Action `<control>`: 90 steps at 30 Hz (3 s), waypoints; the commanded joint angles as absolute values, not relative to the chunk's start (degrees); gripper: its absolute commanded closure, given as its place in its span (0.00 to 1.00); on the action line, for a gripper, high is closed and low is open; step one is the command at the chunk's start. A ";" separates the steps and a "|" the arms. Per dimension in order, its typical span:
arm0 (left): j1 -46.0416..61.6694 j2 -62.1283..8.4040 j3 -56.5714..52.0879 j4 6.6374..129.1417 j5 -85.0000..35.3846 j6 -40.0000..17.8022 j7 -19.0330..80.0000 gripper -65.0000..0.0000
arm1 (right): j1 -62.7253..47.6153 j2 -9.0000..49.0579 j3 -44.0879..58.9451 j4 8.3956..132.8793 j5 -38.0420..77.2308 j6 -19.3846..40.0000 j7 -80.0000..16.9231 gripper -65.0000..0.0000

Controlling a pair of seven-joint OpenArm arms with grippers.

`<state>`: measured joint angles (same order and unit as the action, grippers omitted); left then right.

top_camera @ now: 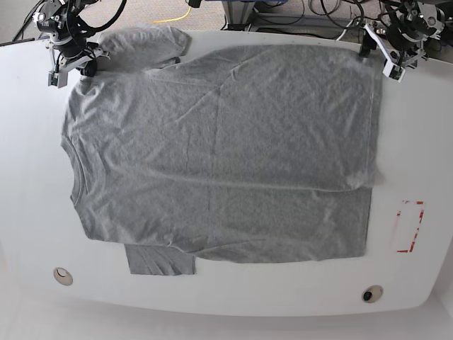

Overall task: Layout the t-shirt on the table in an organized manner, then fold the t-shirt properly
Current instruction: 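Grasp the shoulder corners with both grippers and hold them, then lift the shoulder edge with both grippers and fold it toward the hem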

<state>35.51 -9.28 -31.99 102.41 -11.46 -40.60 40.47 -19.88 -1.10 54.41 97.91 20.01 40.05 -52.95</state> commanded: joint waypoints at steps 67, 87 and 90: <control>13.93 -11.91 -27.21 110.90 -9.98 -40.00 52.18 1.00 | -9.45 4.26 58.33 112.57 26.33 40.00 -68.35 1.00; 6.90 -12.18 -23.69 106.24 -9.80 -40.00 52.18 1.00 | 1.98 6.90 54.64 100.79 26.24 40.00 -68.35 1.00; 5.41 -12.18 -23.69 104.40 -9.80 -40.00 52.18 1.00 | 3.56 8.04 54.29 98.68 26.24 40.00 -68.35 1.00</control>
<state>6.79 -11.33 -23.44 104.79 -9.54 -40.34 53.10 2.15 6.31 54.35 99.20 25.54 40.01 -69.47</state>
